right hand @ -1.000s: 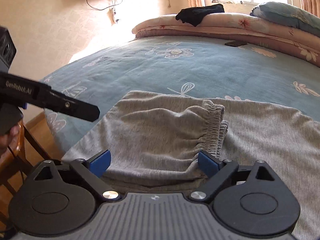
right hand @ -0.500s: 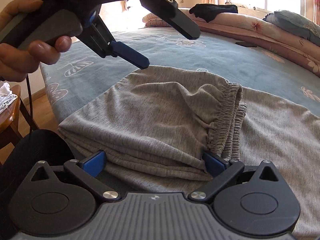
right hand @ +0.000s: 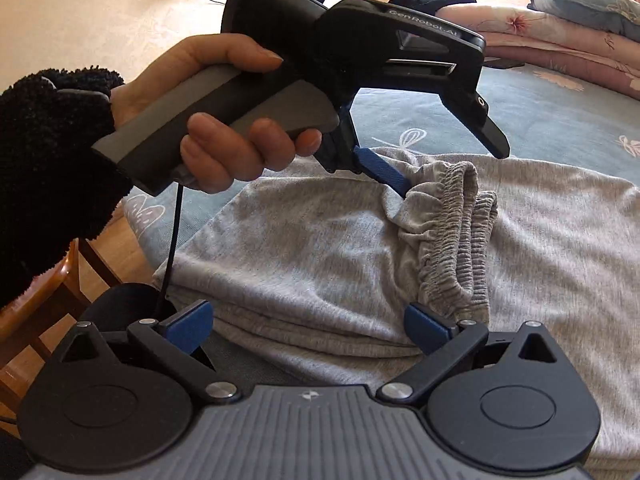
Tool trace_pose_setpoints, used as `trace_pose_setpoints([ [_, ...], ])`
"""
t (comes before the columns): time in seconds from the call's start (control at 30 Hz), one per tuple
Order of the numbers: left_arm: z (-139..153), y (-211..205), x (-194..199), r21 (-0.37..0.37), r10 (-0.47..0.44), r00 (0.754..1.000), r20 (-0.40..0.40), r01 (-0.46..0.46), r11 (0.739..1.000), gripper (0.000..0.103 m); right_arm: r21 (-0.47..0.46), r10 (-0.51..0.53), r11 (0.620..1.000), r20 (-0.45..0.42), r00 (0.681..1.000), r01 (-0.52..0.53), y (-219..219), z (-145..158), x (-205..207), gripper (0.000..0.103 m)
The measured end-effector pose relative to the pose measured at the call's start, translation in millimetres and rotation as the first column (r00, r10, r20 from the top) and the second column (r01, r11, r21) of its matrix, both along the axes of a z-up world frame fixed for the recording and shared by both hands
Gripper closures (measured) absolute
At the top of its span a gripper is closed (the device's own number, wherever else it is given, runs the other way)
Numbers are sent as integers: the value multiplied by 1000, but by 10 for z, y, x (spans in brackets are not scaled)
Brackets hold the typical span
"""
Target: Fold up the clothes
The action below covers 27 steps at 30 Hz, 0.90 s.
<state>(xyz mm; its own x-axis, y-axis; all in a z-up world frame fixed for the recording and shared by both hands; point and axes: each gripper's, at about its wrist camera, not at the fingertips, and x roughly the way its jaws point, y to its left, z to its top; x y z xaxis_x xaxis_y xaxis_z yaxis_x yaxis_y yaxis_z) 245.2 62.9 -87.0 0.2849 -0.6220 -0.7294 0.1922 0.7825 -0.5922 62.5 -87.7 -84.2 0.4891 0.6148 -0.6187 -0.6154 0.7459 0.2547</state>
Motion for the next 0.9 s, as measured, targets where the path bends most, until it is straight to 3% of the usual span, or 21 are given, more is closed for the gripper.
trace_pose_setpoints([
  [0.13, 250, 19, -62, 9, -64, 998, 25, 64, 998, 6, 79, 54, 995, 10, 998, -55, 166, 162, 62, 0],
  [0.23, 400, 90, -126, 29, -99, 994, 42, 97, 995, 6, 61, 97, 993, 23, 995, -98, 447, 131, 164, 0],
  [0.37, 271, 196, -43, 40, -77, 997, -7, 77, 996, 6, 50, 76, 996, -128, 989, -70, 593, -78, 328, 0],
  [0.5, -15, 231, 143, 31, -31, 998, -61, 33, 999, 6, 41, 82, 996, -189, 978, -76, 411, -51, 150, 0],
  [0.63, -8, 238, 208, -7, -7, 999, -50, 7, 1000, 3, 86, 65, 995, -281, 957, -43, 236, -14, 81, 0],
  [0.7, 63, 212, 169, 8, -28, 999, -37, 28, 1000, 3, 101, 52, 995, -280, 959, -25, 236, 46, 120, 0],
  [0.77, 153, 191, 90, 18, -65, 998, -14, 65, 998, 3, 117, 39, 993, -222, 974, -13, 248, 127, 181, 0],
  [0.9, 211, 231, 22, -6, -73, 997, -9, 73, 997, 2, 145, 39, 989, -172, 984, -14, 385, 116, 384, 0],
])
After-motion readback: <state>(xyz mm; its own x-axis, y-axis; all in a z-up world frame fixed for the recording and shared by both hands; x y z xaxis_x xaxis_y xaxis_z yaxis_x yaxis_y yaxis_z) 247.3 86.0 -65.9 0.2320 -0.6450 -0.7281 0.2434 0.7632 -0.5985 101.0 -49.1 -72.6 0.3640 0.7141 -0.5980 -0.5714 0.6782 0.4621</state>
